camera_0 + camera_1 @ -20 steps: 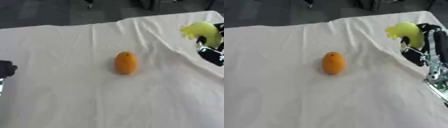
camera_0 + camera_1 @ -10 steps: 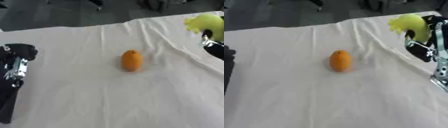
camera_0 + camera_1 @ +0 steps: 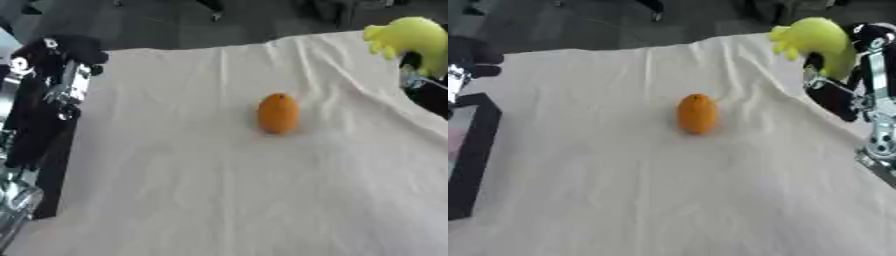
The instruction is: Pick up the objects with one hand, pass them to the other hand, and then place them into the box on the other side of the table.
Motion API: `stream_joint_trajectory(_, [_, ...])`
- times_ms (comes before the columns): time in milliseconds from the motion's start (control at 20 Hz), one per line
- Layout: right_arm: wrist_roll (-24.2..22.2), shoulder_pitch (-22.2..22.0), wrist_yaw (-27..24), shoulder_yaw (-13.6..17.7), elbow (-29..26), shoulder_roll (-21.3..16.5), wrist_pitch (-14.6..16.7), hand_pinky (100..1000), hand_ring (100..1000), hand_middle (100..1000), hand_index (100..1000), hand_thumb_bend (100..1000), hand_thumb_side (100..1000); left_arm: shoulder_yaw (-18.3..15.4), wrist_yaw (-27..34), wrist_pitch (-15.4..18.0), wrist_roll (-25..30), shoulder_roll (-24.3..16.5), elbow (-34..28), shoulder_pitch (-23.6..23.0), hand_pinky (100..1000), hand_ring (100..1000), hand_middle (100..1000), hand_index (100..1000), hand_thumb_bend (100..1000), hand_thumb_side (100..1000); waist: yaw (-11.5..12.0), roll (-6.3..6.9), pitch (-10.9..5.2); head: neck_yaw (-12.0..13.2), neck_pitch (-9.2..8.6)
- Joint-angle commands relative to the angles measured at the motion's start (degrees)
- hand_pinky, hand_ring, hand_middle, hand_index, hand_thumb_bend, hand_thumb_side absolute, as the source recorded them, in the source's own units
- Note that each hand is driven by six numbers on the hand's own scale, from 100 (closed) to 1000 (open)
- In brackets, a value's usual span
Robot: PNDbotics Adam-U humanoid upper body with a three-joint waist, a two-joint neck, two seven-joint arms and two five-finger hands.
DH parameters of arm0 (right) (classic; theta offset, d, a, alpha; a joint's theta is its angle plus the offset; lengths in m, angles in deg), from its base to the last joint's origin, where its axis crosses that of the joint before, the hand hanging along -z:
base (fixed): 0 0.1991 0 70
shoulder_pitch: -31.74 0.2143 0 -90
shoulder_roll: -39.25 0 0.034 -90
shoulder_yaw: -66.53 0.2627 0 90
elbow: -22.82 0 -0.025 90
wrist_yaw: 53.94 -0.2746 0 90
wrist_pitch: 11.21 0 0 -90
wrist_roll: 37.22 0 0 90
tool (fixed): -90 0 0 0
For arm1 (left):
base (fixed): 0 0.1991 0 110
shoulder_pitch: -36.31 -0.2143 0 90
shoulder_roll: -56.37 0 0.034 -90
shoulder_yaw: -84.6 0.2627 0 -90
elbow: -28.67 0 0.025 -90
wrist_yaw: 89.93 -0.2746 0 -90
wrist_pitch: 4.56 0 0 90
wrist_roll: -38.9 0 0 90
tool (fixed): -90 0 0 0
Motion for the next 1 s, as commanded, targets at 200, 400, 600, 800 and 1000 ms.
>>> stream_joint_trajectory(200, [6.32,4.94,1.90,-3.74,-0.88,3.74,-9.38,191,567,374,502,100,100,-0.53,-1.57,0.66,4.20,-1.80,-1.00,5.42,762,725,577,685,100,625,-0.30,-0.54,-2.23,0.29,1.55])
stream_joint_trajectory(400, [3.52,7.61,4.78,-6.28,-0.88,7.00,-9.53,193,567,374,503,100,100,0.25,-1.98,0.63,8.05,-1.31,-1.00,8.64,750,722,581,688,100,647,-0.60,-0.59,-2.80,0.30,2.51])
stream_joint_trajectory(600, [0.97,9.25,7.64,-8.65,-0.88,9.97,-10.29,187,566,374,503,100,100,1.30,-2.48,0.91,11.10,-0.57,-1.00,11.57,740,714,578,687,100,672,-0.41,-0.48,-3.02,0.23,2.84])
stream_joint_trajectory(800, [-0.56,10.39,9.82,-10.59,-0.88,12.22,-10.80,186,565,375,503,100,100,2.99,-3.06,0.09,13.79,0.14,-1.00,13.83,745,719,583,691,100,637,-0.23,-0.46,-3.14,0.65,2.77])
stream_joint_trajectory(1000, [-1.11,11.30,11.42,-12.21,-0.88,14.15,-10.43,192,562,375,503,100,100,5.00,-4.56,-1.75,16.76,0.71,-1.00,16.66,754,726,592,699,100,571,-0.08,-0.57,-3.50,1.45,2.58])
